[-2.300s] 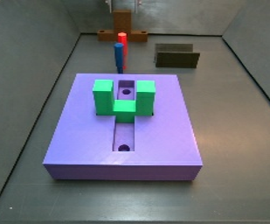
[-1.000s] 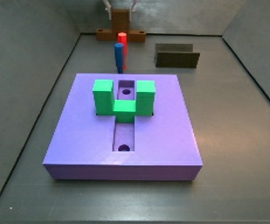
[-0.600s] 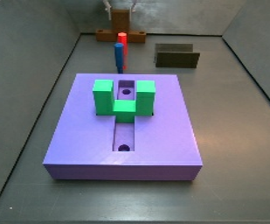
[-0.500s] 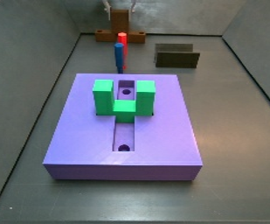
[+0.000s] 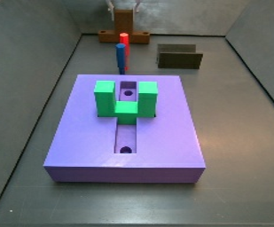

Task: Pick up the brown object. Move up. Move to above the board. Insert the brown object.
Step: Pick up the brown object, then move up.

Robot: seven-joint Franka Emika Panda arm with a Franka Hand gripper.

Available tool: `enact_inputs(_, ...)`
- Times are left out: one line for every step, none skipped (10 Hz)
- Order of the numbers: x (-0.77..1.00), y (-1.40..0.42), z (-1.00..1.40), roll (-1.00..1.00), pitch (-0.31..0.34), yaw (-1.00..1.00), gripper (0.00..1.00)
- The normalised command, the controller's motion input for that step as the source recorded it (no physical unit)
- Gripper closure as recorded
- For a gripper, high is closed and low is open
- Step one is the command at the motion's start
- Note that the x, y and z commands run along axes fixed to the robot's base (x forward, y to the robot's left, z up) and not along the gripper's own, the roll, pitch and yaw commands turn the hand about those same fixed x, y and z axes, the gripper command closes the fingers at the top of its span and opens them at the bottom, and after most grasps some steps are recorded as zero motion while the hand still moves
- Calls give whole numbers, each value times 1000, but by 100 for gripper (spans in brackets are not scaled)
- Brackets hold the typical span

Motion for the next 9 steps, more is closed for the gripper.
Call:
enact_inputs(0, 0, 0, 0, 0, 0, 100)
enact_inputs(0, 0, 0, 0, 0, 0, 100)
enact_inputs(0, 0, 0, 0, 0, 0, 100)
enact_inputs(0, 0, 0, 0, 0, 0, 100)
enact_inputs(0, 0, 0, 0, 0, 0, 100)
enact_inputs(0, 0, 833, 0, 0, 0, 100)
enact_inputs(-31, -52, 825, -24, 29, -39, 100)
enact_inputs(-87, -42, 580, 16, 68, -31, 100)
enact_inputs(-64, -36, 388, 46, 66, -12, 100)
